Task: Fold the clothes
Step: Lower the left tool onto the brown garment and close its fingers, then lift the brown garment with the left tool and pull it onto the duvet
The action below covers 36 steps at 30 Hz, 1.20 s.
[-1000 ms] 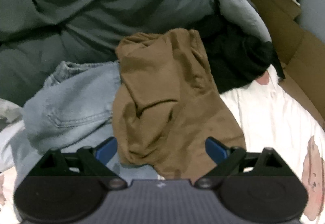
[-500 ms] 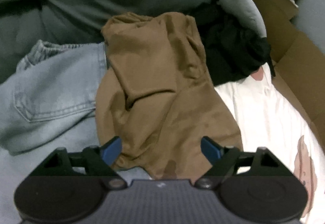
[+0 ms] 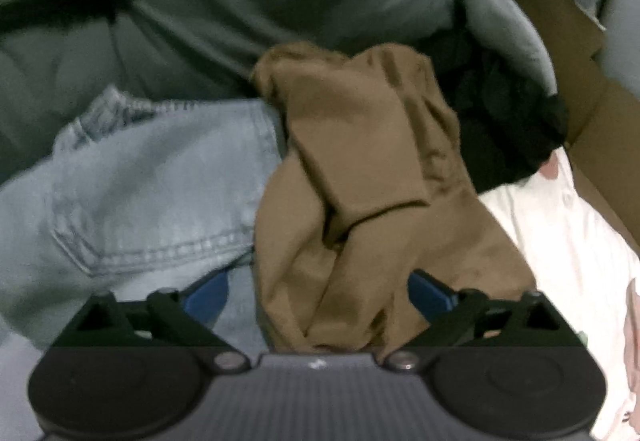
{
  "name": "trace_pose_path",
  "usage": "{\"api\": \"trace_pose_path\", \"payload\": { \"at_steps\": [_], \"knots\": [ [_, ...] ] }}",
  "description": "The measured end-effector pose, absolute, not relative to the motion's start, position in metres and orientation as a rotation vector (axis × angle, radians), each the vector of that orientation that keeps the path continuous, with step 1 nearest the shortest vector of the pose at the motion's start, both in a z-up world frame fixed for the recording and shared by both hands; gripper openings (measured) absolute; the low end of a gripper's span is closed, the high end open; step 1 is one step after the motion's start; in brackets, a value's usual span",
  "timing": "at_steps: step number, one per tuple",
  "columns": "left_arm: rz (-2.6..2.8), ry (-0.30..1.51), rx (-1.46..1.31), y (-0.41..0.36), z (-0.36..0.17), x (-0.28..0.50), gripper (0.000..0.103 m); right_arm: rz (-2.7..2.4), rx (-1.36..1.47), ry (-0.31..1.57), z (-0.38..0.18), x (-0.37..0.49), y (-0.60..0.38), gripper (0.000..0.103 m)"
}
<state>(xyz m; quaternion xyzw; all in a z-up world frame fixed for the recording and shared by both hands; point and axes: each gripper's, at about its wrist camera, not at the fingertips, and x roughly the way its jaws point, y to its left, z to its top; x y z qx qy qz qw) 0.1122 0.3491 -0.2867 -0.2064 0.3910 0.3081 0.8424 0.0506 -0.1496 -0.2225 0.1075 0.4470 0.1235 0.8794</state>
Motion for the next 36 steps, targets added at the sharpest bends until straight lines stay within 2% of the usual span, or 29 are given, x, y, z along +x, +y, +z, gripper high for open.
{"api": "trace_pose_path", "payload": {
  "at_steps": [3,8,11,12,14,15,16,22,36],
  "knots": [
    [0.659,0.811,-0.472,0.354,-0.291,0.111,0.097,0.258,0.201,0.936,-0.222,0.047,-0.142,0.090],
    [0.594,0.801,-0.463,0.352,-0.286,0.117,0.090,0.253,0.185,0.941,-0.221,0.044,-0.135,0.090],
    [0.609,0.799,-0.484,0.357,-0.286,0.116,0.076,0.260,0.180,0.940,-0.219,0.044,-0.132,0.089],
    [0.608,0.803,-0.477,0.358,-0.287,0.116,0.069,0.265,0.177,0.934,-0.219,0.044,-0.131,0.089],
    [0.600,0.812,-0.468,0.361,-0.287,0.115,0.038,0.274,0.171,0.927,-0.219,0.044,-0.130,0.089],
    [0.562,0.818,-0.487,0.363,-0.288,0.115,0.012,0.276,0.168,0.927,-0.220,0.044,-0.131,0.088],
    [0.523,0.822,-0.526,0.364,-0.289,0.114,0.010,0.274,0.164,0.929,-0.221,0.043,-0.132,0.088],
    [0.359,0.789,-0.530,0.340,-0.273,0.109,0.006,0.250,0.156,0.933,-0.223,0.042,-0.139,0.088],
    [0.151,0.783,-0.539,0.269,-0.247,0.099,0.005,0.262,0.132,0.900,-0.221,0.043,-0.142,0.088]
  ]
}}
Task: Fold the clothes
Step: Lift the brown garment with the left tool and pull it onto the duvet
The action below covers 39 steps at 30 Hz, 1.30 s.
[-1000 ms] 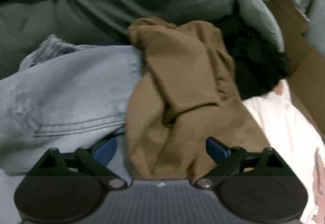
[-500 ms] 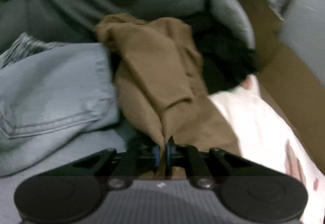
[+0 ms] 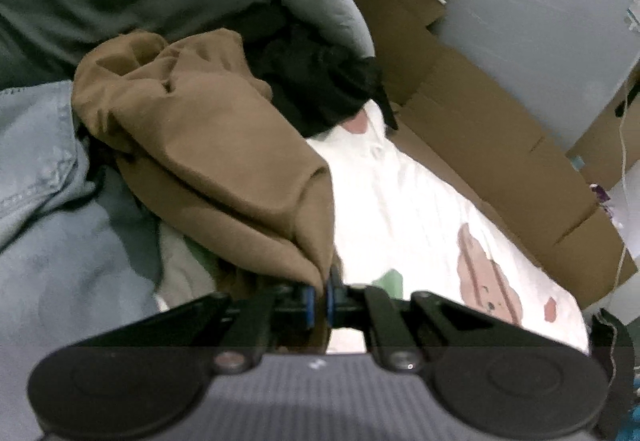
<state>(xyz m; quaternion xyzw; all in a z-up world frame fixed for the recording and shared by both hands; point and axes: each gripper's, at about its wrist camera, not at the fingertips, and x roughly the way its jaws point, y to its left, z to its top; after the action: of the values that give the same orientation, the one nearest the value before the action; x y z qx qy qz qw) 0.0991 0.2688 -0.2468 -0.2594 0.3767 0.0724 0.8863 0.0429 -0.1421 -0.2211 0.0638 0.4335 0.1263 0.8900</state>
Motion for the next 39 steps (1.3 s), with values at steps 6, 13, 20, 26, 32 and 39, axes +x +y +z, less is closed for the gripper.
{"api": "trace_pose_path", "payload": {
  "at_steps": [6,13,20,26,32,39],
  "knots": [
    [0.063,0.795,-0.531,0.245,-0.236,0.090,0.005,0.281,0.121,0.893,-0.220,0.043,-0.137,0.088],
    [-0.153,0.802,-0.515,0.197,-0.217,0.086,0.005,0.314,0.106,0.884,-0.220,0.044,-0.125,0.088],
    [-0.347,0.862,-0.521,0.145,-0.214,0.074,0.005,0.348,0.075,0.869,-0.219,0.041,-0.116,0.088],
    [-0.462,0.905,-0.518,0.115,-0.220,0.078,0.005,0.383,0.055,0.866,-0.219,0.035,-0.107,0.088],
    [-0.590,0.922,-0.531,0.096,-0.213,0.079,0.005,0.423,0.032,0.844,-0.215,0.030,-0.099,0.088],
    [-0.693,0.934,-0.565,0.074,-0.206,0.077,0.005,0.465,0.048,0.824,-0.209,0.029,-0.093,0.071]
  ]
}}
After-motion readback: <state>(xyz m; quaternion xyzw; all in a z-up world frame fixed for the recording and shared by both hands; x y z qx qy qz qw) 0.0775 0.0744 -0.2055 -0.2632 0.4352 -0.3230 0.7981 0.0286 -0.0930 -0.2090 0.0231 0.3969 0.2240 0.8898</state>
